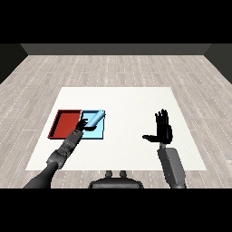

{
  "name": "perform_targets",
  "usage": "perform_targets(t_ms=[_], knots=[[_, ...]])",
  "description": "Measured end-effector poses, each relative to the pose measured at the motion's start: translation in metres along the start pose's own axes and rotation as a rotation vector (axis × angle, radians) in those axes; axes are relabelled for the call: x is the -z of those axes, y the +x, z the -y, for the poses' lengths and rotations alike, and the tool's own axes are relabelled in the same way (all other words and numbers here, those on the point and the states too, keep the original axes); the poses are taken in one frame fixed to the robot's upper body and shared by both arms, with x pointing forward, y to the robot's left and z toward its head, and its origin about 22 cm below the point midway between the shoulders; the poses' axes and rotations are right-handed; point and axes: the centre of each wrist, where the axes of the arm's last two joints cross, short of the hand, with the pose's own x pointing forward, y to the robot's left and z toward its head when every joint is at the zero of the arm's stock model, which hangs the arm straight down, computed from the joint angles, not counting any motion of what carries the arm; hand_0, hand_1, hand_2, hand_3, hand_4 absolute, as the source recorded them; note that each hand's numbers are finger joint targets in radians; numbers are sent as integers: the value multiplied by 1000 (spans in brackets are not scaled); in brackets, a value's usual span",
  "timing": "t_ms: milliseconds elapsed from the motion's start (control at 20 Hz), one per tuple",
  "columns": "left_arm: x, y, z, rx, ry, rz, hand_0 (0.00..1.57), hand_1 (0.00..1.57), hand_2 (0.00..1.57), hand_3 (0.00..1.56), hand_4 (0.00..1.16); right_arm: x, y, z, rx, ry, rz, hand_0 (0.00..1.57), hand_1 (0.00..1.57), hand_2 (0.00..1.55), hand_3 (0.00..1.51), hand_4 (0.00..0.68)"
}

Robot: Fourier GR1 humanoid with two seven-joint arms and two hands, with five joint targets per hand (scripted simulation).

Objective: Pick the blue can and put it in the blue box

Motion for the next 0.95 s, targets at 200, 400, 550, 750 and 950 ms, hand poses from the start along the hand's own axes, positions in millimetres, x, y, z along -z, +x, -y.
perform_targets(t_ms=[200,400,550,750,950], knots=[[-2,-2,5,-36,58,19,0,0,0,0,0,-3,-1,-5,13,4,-2,0,0,0,0,0],[-5,-5,13,-145,209,88,0,0,0,0,0,1,0,-4,32,13,8,0,0,0,0,0],[-4,10,8,-228,303,241,0,0,0,0,0,3,0,-8,36,16,11,0,0,0,0,0],[-8,22,4,-323,292,503,0,0,0,0,0,2,4,-8,44,21,7,0,0,0,0,0],[-20,27,10,-430,234,733,0,0,0,0,0,1,7,-4,2,34,-10,0,0,0,0,0]])
